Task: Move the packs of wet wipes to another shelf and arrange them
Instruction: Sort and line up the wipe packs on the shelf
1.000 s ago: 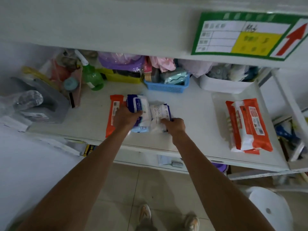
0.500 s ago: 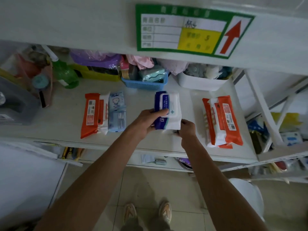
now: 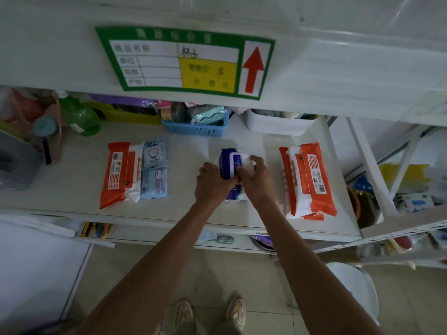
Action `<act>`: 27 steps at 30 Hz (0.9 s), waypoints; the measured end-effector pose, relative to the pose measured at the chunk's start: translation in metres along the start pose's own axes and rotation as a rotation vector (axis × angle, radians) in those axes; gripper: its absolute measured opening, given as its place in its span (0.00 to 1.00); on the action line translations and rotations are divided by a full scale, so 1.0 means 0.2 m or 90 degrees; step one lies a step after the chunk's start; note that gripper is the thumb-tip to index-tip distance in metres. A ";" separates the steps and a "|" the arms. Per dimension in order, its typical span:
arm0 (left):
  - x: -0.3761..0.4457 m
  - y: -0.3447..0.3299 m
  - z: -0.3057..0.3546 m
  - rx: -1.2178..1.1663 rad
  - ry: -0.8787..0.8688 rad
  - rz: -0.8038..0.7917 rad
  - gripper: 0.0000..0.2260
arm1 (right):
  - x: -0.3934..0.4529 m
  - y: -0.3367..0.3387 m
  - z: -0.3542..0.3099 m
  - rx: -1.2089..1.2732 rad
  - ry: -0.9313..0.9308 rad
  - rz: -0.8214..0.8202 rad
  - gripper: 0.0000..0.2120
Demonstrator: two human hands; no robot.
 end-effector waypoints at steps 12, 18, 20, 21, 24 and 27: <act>0.06 0.00 -0.06 -0.217 -0.088 -0.086 0.24 | 0.08 -0.01 -0.08 -0.052 -0.048 0.040 0.24; 0.02 0.06 0.03 -0.205 -0.099 -0.127 0.25 | 0.10 0.00 -0.06 -0.011 -0.059 0.023 0.23; -0.02 0.16 0.05 -0.173 -0.129 -0.054 0.26 | 0.12 0.02 -0.04 -0.007 -0.064 0.025 0.22; -0.04 0.26 0.03 -0.144 -0.178 0.026 0.24 | 0.13 0.02 -0.03 -0.001 -0.063 0.018 0.23; -0.06 0.71 -0.08 0.067 -0.302 0.316 0.17 | 0.10 0.03 -0.07 -0.008 -0.056 0.021 0.29; 0.03 1.11 -0.28 0.237 -0.047 0.409 0.29 | 0.02 0.07 -0.15 -0.040 -0.042 0.100 0.28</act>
Point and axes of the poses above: each hand's wrist, its own x-axis towards the middle knuckle, its own y-axis out of the back of the hand, z = x × y, the point moved 4 cm from there along x, towards the middle knuckle, and after that the axes turned 15 degrees about -x, right-handed, at the moved point
